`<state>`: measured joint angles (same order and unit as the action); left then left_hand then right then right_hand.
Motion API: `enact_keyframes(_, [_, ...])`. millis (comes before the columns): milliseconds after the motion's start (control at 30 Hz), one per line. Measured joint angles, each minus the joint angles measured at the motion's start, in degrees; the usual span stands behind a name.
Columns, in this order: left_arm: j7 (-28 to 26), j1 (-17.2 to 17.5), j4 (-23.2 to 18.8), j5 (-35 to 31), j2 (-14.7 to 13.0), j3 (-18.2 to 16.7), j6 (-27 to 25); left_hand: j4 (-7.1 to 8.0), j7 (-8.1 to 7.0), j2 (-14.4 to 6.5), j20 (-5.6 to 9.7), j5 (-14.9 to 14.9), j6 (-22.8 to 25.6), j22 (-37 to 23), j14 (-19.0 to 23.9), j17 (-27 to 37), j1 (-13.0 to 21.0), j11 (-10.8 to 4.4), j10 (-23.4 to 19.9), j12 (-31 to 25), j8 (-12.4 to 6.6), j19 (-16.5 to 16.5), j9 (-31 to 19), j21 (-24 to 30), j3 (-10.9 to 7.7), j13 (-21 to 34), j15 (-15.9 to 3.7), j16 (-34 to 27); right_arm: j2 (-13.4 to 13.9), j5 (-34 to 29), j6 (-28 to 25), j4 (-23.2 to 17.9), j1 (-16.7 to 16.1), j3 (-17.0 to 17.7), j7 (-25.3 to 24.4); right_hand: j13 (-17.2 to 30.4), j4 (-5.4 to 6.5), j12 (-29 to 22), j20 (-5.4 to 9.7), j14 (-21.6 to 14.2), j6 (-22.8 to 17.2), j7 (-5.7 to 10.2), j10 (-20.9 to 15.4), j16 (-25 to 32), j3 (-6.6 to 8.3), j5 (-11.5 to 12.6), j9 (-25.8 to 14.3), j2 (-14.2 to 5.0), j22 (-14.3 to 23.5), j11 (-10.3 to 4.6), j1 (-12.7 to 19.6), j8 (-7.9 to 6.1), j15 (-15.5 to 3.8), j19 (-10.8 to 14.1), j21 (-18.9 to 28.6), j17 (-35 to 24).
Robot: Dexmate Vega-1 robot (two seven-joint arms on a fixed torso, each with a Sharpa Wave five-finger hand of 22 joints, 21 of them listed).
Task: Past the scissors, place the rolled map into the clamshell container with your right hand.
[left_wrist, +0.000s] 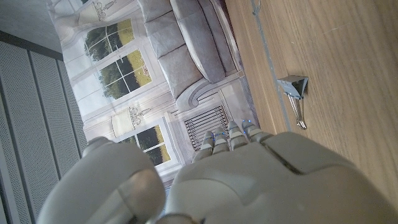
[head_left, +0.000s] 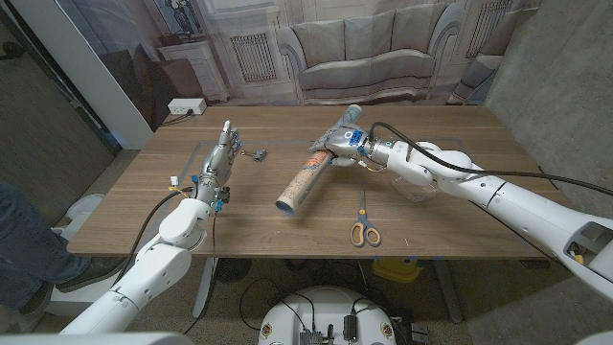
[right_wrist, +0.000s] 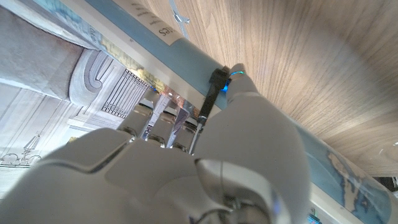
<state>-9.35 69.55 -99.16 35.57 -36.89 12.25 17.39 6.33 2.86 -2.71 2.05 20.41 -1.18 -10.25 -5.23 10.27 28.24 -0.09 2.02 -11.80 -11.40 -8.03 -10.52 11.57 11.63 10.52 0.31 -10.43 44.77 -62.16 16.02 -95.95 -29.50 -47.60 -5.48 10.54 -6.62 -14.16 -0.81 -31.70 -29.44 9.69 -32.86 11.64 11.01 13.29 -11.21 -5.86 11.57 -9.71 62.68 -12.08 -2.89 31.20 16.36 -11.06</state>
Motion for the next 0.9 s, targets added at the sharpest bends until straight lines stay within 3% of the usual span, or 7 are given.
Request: enact_keyframes(900, [0.9,-2.7,0.9,0.0,-0.1,1.3,-1.4,0.14,0.00,-0.2,0.00,0.0,0.0,0.0,0.0,0.0,0.2,0.00,0.0,0.0,0.00,0.0,0.0,0.0,0.14,0.0,0.00,0.0,2.4,1.3,-6.4,-3.6,-4.4,3.3,2.0,0.0,0.22,0.4,0.19,-0.2,-0.7,-0.17,-0.2,-0.2,-0.26,-0.9,0.0,-0.14,0.0,0.20,-0.1,0.01,-0.20,0.2,0.2,0.0])
